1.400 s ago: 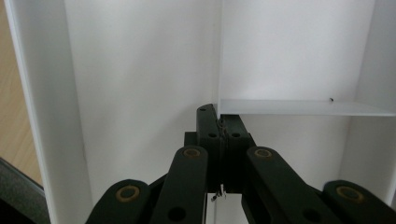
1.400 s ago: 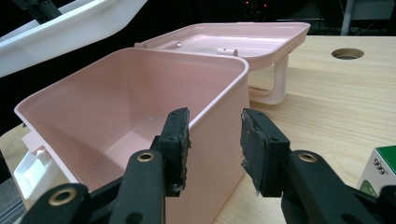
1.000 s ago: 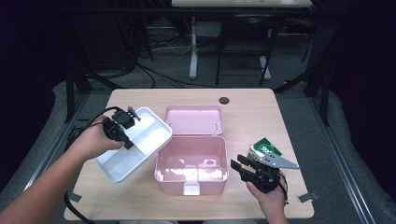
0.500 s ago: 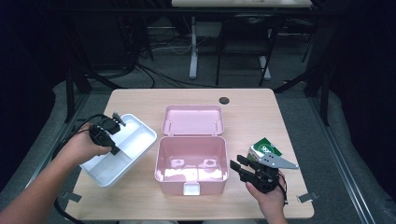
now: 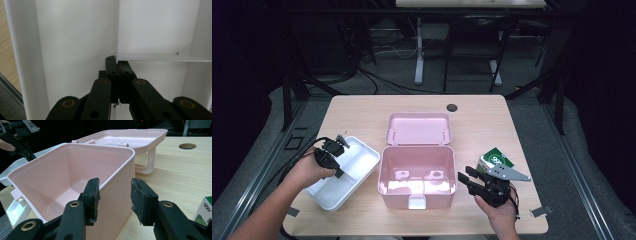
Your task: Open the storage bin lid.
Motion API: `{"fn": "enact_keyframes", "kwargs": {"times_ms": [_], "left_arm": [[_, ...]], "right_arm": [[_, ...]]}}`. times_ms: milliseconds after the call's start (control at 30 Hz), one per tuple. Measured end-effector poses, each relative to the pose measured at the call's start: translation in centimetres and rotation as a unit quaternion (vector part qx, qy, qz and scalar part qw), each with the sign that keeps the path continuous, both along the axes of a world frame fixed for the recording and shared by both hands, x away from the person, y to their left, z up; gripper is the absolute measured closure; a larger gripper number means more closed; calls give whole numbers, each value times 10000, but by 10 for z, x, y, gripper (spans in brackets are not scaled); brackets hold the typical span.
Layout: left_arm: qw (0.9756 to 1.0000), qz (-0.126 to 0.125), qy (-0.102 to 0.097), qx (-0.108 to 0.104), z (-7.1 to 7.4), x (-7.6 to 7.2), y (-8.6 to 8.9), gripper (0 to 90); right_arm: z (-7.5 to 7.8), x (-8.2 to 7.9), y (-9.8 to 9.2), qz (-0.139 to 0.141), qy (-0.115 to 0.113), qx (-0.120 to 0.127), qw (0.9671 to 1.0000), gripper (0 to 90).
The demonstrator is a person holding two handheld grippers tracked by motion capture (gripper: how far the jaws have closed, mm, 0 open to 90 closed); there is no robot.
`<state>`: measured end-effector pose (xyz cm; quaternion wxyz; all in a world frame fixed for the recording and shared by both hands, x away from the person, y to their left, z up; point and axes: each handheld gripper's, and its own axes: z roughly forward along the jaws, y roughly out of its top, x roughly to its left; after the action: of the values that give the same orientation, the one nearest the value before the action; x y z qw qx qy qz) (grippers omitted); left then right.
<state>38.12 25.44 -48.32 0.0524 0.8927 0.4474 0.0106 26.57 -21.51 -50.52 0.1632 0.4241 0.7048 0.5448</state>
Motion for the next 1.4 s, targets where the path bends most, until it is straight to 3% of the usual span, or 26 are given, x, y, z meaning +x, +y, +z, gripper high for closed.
{"fn": "enact_keyframes", "kwargs": {"times_ms": [500,900,1133,1233,1267,1333,1400], "left_arm": [[9999,120,24,116,-38,3,-1,893],[9995,302,-4,74,-57,6,7,892],[9994,347,-84,-16,-59,5,9,885],[9992,360,-138,-52,-58,3,9,837],[9990,373,-192,-135,-55,2,11,763],[9988,411,-224,-169,-52,0,12,702],[9974,525,-413,-255,-45,-5,14,655]], "right_arm": [[-1,0,1,19,8,-20,10000,578],[-1,0,1,6,26,4,10000,577],[-1,1,0,-13,3,-5,10000,568],[-1,1,1,-17,33,3,10000,562],[-1,1,1,-4,39,-15,10000,557],[-1,1,1,-8,40,-18,10000,555],[-1,2,1,-6,55,-29,10000,546]]}}
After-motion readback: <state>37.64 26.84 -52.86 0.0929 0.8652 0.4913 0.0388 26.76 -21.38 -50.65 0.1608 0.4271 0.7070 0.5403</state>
